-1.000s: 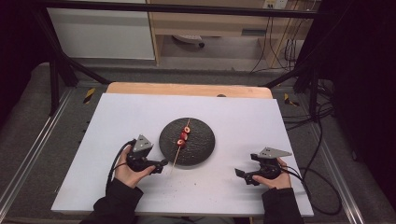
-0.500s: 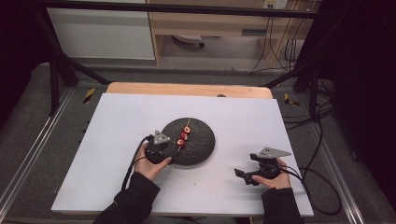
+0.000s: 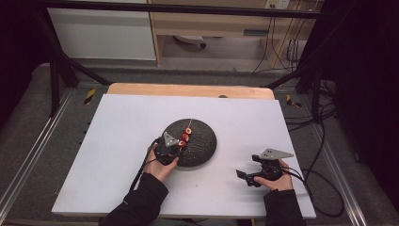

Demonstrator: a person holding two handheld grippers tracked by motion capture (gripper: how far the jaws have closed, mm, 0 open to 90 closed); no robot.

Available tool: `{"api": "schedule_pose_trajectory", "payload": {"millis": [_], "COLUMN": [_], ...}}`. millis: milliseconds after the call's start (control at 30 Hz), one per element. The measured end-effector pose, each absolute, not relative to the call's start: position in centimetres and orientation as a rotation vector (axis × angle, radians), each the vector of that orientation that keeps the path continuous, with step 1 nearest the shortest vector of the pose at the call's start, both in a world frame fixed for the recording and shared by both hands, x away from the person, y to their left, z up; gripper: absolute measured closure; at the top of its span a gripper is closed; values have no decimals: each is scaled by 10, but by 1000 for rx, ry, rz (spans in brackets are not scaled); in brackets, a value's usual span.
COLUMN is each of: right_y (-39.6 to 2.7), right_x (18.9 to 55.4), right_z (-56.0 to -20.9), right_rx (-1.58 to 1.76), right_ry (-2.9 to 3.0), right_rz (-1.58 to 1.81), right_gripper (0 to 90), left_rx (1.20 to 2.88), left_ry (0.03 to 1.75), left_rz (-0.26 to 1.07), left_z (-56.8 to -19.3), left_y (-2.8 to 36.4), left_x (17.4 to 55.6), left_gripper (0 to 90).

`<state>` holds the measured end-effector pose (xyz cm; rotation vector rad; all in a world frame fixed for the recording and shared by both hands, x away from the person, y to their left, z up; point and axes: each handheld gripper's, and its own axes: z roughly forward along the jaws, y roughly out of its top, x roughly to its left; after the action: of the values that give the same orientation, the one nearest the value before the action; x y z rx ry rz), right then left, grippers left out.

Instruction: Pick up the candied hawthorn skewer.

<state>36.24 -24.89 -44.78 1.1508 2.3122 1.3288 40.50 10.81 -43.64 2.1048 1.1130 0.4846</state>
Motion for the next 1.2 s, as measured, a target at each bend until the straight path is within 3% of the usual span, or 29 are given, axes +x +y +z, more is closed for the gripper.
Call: {"api": "schedule_pose_trajectory", "payload": {"millis": [300, 1200], "right_y": [-249, -247], "right_x": [362, 362], "right_z": [-448, -449], "right_rx": [1150, 1151], "right_ry": [2314, 2313], "right_rz": [1327, 1326], "right_gripper": [34, 36], "left_rx": [2101, 2007], "left_ry": [1147, 1039], "left_rz": [491, 478], "left_z": [-437, -431], "left_y": [107, 132], "left_x": [405, 389], "left_gripper": [870, 886]}}
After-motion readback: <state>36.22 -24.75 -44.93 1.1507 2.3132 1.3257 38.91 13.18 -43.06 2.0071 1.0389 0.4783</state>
